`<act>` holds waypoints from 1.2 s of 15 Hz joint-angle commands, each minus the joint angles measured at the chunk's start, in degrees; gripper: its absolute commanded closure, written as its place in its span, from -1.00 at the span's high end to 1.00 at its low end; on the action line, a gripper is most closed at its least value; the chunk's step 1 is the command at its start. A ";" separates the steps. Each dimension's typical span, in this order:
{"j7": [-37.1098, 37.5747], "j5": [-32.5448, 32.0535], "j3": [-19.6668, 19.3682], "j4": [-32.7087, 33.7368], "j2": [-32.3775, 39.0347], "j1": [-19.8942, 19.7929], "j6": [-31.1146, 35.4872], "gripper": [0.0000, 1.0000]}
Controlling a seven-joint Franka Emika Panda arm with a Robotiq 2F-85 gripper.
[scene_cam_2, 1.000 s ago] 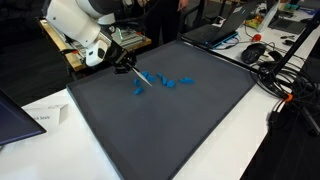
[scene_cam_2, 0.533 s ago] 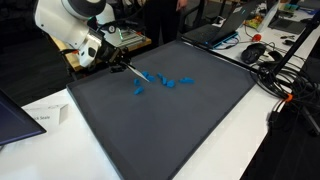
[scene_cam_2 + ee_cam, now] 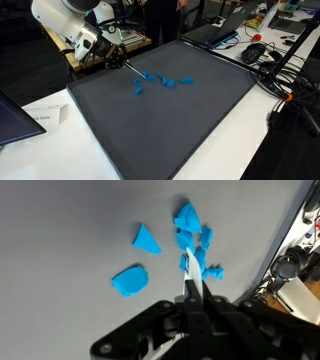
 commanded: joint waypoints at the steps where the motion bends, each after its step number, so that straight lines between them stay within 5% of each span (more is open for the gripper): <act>1: 0.06 0.00 -1.09 0.06 0.17 0.99 -0.23 -0.92; 18: -25.12 19.93 -0.41 -16.75 -13.91 4.95 9.18 -0.98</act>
